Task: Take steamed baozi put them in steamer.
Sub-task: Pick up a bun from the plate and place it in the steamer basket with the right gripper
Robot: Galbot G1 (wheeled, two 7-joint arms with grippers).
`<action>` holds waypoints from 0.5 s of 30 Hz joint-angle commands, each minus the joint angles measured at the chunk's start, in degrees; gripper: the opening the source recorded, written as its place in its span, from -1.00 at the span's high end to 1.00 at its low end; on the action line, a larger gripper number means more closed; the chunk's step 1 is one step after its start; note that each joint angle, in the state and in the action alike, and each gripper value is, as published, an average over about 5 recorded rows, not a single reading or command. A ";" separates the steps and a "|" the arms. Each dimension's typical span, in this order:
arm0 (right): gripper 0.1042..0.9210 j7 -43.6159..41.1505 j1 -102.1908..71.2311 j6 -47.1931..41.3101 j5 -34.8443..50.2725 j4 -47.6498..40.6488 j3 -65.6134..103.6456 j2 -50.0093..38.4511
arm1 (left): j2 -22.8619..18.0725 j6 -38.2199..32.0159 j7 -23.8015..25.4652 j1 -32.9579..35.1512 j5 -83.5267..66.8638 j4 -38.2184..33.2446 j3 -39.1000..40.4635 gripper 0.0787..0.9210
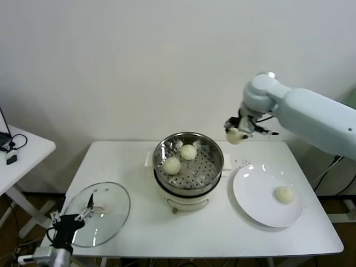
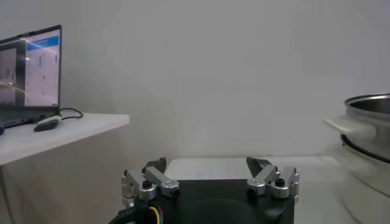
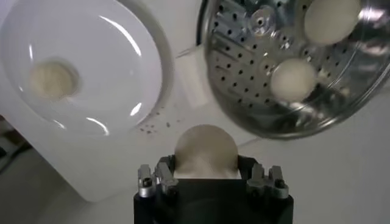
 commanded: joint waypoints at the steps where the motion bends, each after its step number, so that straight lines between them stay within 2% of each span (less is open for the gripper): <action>1: -0.38 -0.20 -0.73 3.27 -2.68 3.43 -1.48 11.62 | 0.49 0.52 -0.08 0.21 -0.28 -0.34 -0.47 -0.77; 15: -0.39 -0.06 -5.19 4.58 -0.82 3.84 -4.63 13.98 | 1.53 1.86 -0.17 0.25 -0.62 -0.72 -0.59 -0.77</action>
